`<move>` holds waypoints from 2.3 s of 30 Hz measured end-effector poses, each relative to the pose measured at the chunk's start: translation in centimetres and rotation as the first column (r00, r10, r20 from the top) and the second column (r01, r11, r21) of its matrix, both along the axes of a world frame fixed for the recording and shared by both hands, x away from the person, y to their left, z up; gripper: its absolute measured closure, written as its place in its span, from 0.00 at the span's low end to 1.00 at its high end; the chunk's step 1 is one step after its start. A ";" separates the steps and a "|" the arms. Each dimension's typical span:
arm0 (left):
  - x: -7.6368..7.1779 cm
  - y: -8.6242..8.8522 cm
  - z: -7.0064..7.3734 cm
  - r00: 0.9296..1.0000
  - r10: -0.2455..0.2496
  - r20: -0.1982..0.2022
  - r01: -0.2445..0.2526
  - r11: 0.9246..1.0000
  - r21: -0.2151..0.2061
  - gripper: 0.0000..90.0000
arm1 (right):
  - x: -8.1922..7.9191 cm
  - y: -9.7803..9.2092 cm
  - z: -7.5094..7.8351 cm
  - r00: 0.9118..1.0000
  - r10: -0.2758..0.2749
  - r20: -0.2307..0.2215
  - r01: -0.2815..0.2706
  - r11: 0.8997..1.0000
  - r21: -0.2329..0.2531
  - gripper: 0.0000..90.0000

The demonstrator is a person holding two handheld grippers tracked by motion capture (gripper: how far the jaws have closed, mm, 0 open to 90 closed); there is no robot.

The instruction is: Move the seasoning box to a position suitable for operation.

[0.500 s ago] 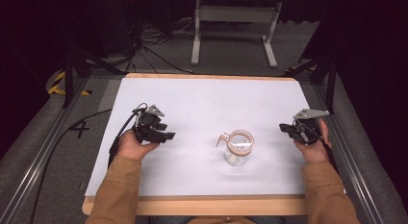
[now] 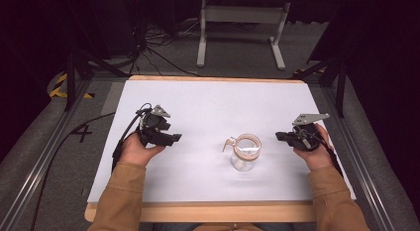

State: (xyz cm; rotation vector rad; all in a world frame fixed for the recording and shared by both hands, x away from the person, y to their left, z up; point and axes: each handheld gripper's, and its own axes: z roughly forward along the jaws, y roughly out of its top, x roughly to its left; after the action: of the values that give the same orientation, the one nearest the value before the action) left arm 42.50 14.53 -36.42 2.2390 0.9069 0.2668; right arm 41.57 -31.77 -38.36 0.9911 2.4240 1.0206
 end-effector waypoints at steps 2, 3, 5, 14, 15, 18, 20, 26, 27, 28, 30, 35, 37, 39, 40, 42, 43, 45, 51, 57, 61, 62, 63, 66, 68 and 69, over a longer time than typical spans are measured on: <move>-0.1 -0.1 0.2 1.000 -0.010 -0.002 0.010 1.000 0.002 0.45 | -0.2 0.8 0.0 1.000 0.026 -0.007 -0.026 1.000 0.004 0.99; -0.2 -0.2 0.3 1.000 -0.011 -0.001 0.011 1.000 -0.006 0.45 | -0.3 1.2 0.0 0.999 0.037 -0.008 -0.037 0.999 0.003 0.99; -0.3 -0.3 0.5 0.999 -0.030 -0.020 0.030 0.999 -0.011 0.47 | -0.4 2.0 -0.2 0.998 0.068 -0.016 -0.068 0.998 0.001 0.99; -0.5 -1.1 1.0 0.998 -0.066 -0.024 0.065 0.998 -0.012 0.46 | -1.0 4.6 -1.3 0.986 0.151 -0.065 -0.150 0.989 0.010 0.99; -0.6 -1.2 0.9 0.998 -0.063 -0.028 0.063 0.998 -0.016 0.46 | -1.0 4.8 -1.3 0.986 0.155 -0.067 -0.155 0.988 0.010 0.99; -0.5 -1.4 0.9 0.997 -0.075 -0.030 0.074 0.997 -0.008 0.46 | -1.1 5.0 -1.4 0.986 0.150 -0.072 -0.150 0.989 -0.001 0.99; -0.4 -1.4 0.8 0.996 -0.079 -0.027 0.079 0.997 -0.011 0.46 | -1.1 5.1 -1.5 0.986 0.147 -0.072 -0.148 0.989 -0.009 0.99; -0.4 -1.5 0.8 0.996 -0.081 -0.029 0.080 0.997 -0.018 0.46 | -1.3 5.2 -1.6 0.987 0.135 -0.083 -0.136 0.991 -0.010 0.99; -0.3 -1.5 0.8 0.996 -0.081 -0.031 0.081 0.997 -0.015 0.46 | -1.3 5.1 -1.6 0.988 0.131 -0.084 -0.133 0.991 -0.011 0.99; -0.3 -1.6 0.8 0.996 -0.081 -0.032 0.081 0.997 -0.016 0.46 | -1.3 5.2 -1.6 0.987 0.128 -0.092 -0.129 0.992 -0.012 0.99; -0.3 -1.6 0.8 0.996 -0.085 -0.031 0.084 0.996 -0.017 0.46 | -1.4 5.2 -1.6 0.987 0.129 -0.098 -0.131 0.991 -0.017 0.99; -0.1 -1.8 0.7 0.996 -0.089 -0.033 0.088 0.996 -0.020 0.46 | -1.8 5.3 -1.7 0.985 0.133 -0.111 -0.137 0.990 -0.026 0.99; 0.0 -2.0 0.8 0.995 -0.095 -0.036 0.094 0.995 -0.020 0.46 | -2.0 5.4 -1.7 0.984 0.138 -0.114 -0.142 0.989 -0.030 0.99; 0.1 -2.1 0.8 0.994 -0.098 -0.037 0.098 0.995 -0.019 0.46 | -2.0 5.5 -1.7 0.983 0.142 -0.115 -0.146 0.989 -0.033 0.99; 0.1 -2.2 0.8 0.994 -0.103 -0.035 0.103 0.994 -0.022 0.46 | -2.2 5.5 -1.7 0.982 0.148 -0.119 -0.153 0.988 -0.033 0.99; 0.3 -2.3 0.8 0.994 -0.106 -0.040 0.105 0.994 -0.018 0.46 | -2.5 5.7 -1.7 0.980 0.157 -0.122 -0.162 0.986 -0.035 0.99; 0.3 -2.4 0.8 0.993 -0.110 -0.039 0.109 0.994 -0.016 0.46 | -2.6 5.8 -1.7 0.979 0.165 -0.120 -0.171 0.985 -0.037 0.99; 0.4 -2.6 0.9 0.993 -0.112 -0.038 0.111 0.994 -0.021 0.46 | -3.0 6.0 -1.7 0.977 0.176 -0.122 -0.182 0.982 -0.044 0.99; 0.8 -3.1 0.9 0.992 -0.116 -0.047 0.115 0.993 -0.039 0.46 | -3.9 6.9 -1.8 0.971 0.201 -0.126 -0.211 0.975 -0.064 0.99; 1.1 -2.9 1.3 0.990 -0.122 -0.068 0.117 0.991 -0.069 0.48 | -4.6 7.8 -1.9 0.962 0.236 -0.134 -0.247 0.966 -0.073 0.99; 0.9 -2.8 1.5 0.985 -0.154 -0.074 0.147 0.985 -0.088 0.52 | -5.0 8.6 -2.0 0.953 0.266 -0.147 -0.279 0.957 -0.078 0.99; 0.9 -2.8 1.4 0.984 -0.160 -0.083 0.152 0.984 -0.097 0.53 | -5.1 8.8 -2.0 0.950 0.275 -0.149 -0.289 0.954 -0.080 0.99; 0.9 -2.8 1.4 0.984 -0.160 -0.083 0.152 0.984 -0.097 0.55 | -5.1 8.8 -2.0 0.950 0.275 -0.149 -0.289 0.954 -0.080 0.99; 0.9 -2.8 1.4 0.980 -0.169 -0.102 0.160 0.983 -0.090 0.60 | -5.4 9.6 -2.2 0.940 0.301 -0.158 -0.317 0.944 -0.087 0.99; 0.9 -3.0 1.4 0.980 -0.171 -0.100 0.162 0.982 -0.093 0.63 | -5.6 10.1 -2.3 0.933 0.320 -0.165 -0.338 0.937 -0.088 0.99; 0.9 -2.9 1.4 0.980 -0.169 -0.104 0.159 0.983 -0.091 0.63 | -5.8 10.5 -2.3 0.931 0.327 -0.163 -0.344 0.934 -0.093 0.99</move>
State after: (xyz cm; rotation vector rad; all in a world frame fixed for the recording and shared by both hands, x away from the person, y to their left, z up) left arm 43.40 11.59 -35.02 2.2542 0.7701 0.0282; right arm 35.76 -21.31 -40.62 0.6412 2.8078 0.9182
